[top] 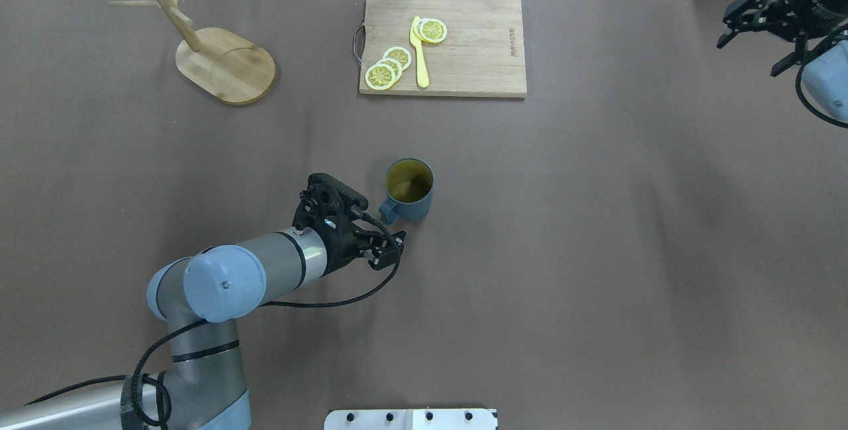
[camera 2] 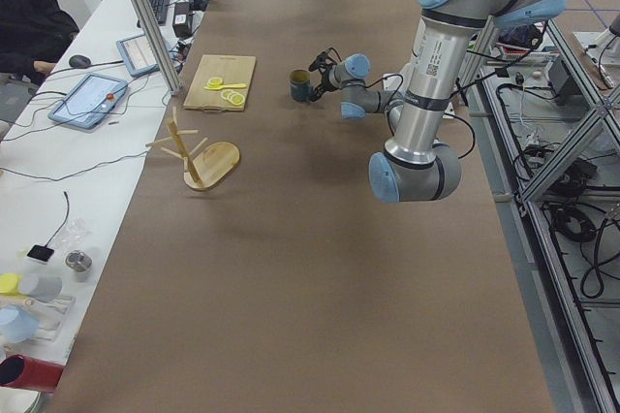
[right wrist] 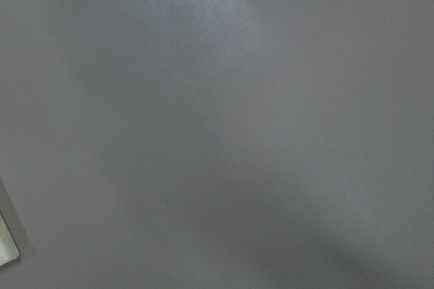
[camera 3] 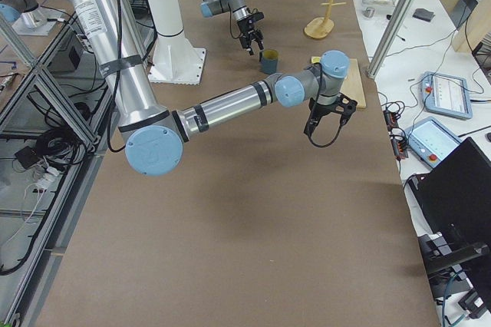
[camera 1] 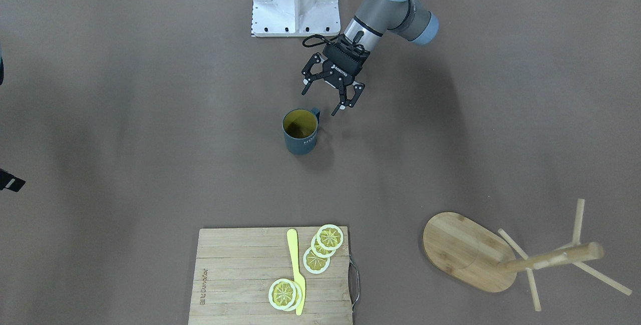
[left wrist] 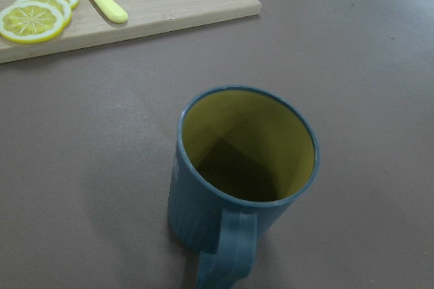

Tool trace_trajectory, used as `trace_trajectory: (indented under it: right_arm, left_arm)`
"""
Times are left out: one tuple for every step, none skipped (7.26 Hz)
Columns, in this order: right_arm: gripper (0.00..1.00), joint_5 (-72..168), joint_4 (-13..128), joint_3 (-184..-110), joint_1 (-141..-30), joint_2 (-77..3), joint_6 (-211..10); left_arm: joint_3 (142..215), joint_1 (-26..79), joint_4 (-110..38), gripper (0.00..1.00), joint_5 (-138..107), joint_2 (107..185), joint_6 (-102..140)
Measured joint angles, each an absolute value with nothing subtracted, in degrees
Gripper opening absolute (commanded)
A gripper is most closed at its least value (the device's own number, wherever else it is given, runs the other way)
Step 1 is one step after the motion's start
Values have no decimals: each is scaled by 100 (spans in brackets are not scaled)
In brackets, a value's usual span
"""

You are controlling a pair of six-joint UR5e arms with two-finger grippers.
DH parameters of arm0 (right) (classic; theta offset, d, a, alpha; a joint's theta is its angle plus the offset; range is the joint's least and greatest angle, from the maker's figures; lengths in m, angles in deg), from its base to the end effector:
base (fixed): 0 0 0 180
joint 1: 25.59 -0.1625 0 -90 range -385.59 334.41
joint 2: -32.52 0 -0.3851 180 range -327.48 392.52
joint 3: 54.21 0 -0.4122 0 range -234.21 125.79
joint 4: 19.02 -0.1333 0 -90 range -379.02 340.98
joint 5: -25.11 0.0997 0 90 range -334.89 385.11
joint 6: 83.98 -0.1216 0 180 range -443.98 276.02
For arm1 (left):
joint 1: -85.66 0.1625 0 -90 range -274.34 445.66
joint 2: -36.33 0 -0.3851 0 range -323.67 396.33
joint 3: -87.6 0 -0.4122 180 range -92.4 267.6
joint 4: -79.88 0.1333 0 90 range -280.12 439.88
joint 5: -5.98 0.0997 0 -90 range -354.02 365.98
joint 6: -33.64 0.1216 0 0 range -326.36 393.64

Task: Hang cup on storage rack
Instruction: 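Reach the left gripper to the blue mug handle and grasp it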

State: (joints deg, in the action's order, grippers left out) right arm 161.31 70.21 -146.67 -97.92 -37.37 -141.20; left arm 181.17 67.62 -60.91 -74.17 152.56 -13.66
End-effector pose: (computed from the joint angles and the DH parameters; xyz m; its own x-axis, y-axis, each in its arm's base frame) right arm -0.1502 -0.6216 0.4037 0.5444 0.4743 0.6919 -0.3306 0.8794 -0.3427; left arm 0.5821 -0.3517 0.2243 0.4300 0.5627 -0.7061 0.2367 0.6844 0.6896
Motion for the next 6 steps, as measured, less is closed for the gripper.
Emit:
trace_trajectory:
  right_arm:
    - [100, 16130, 7025, -14667, -9792, -3735, -14120]
    - [100, 16130, 7029, -14667, -9792, -3733, -14120]
    - [100, 16128, 7033, -14667, -9791, -3727, -14124]
    - [100, 16126, 7033, -14664, -9787, -3722, -14131]
    - [100, 16127, 7028, -14662, -9785, -3721, -14137]
    - [100, 16129, 7023, -14663, -9784, -3723, -14145]
  left_arm:
    - [18039, 6774, -6094, 68, -7400, 15320, -1365]
    - [18001, 6778, -6096, 52, -7394, 15357, -1362]
    - [17996, 6781, -6100, 35, -7394, 15369, -1359]
    - [18011, 6780, -6108, 29, -7397, 15376, -1357]
    - [18028, 6777, -6138, 27, -7399, 15378, -1357]
    - [18039, 6766, -6211, 27, -7400, 15375, -1355]
